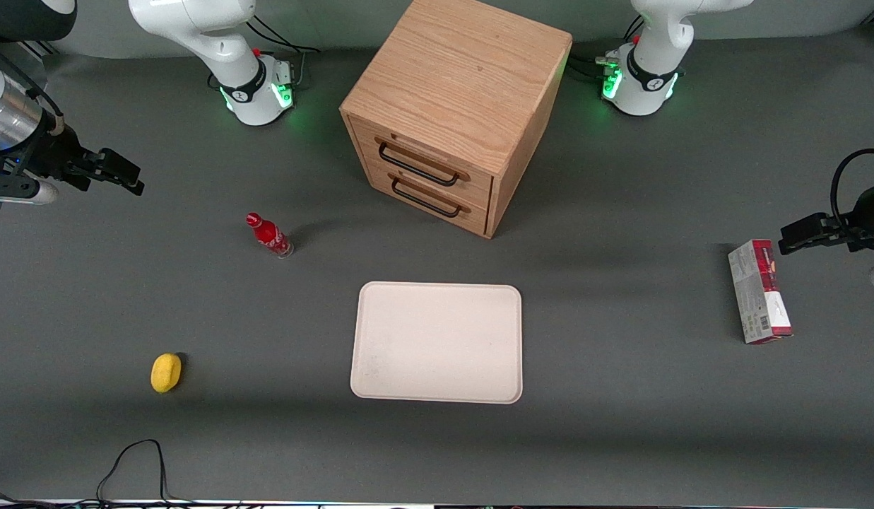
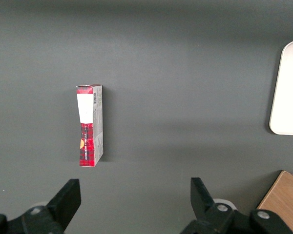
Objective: Open upper drawer
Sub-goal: 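Move the right gripper toward the upper drawer's black handle of the wooden cabinet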
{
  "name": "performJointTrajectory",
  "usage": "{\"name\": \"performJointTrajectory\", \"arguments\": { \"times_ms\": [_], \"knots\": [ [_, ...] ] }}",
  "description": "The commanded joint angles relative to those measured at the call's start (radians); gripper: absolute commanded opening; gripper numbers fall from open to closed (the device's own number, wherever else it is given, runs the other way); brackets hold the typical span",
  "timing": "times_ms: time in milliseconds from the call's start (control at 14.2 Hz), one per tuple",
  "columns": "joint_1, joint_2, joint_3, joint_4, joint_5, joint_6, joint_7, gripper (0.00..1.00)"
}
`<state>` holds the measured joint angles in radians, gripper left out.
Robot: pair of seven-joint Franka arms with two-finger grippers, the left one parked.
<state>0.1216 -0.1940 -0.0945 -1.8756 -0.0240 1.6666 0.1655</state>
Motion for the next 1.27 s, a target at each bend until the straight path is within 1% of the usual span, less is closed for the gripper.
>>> {"name": "performJointTrajectory", "arguments": {
  "times_ms": [0, 70, 211, 352, 423, 493, 563, 775, 915, 986, 1056, 1197],
  "knots": [
    [0.006, 0.022, -0.001, 0.041, -0.007, -0.027, 0.029, 1.0],
    [0.006, 0.025, -0.001, 0.047, -0.005, -0.024, 0.029, 1.0],
    [0.01, 0.08, 0.002, 0.105, 0.007, -0.024, 0.016, 1.0],
    [0.036, 0.136, 0.028, 0.183, 0.068, -0.027, 0.012, 1.0],
    [0.035, 0.151, 0.079, 0.203, 0.093, -0.027, 0.011, 1.0],
    [0.035, 0.159, 0.128, 0.211, 0.101, -0.022, 0.008, 1.0],
    [0.035, 0.179, 0.177, 0.229, 0.101, -0.021, 0.008, 1.0],
    [0.035, 0.222, 0.367, 0.294, 0.088, -0.025, 0.009, 1.0],
    [0.035, 0.251, 0.462, 0.337, 0.088, -0.027, 0.008, 1.0],
    [0.035, 0.255, 0.526, 0.346, 0.087, -0.028, 0.005, 1.0],
    [0.035, 0.263, 0.554, 0.348, 0.091, -0.028, -0.047, 1.0],
    [0.035, 0.286, 0.582, 0.351, 0.104, -0.056, -0.264, 1.0]
  ]
}}
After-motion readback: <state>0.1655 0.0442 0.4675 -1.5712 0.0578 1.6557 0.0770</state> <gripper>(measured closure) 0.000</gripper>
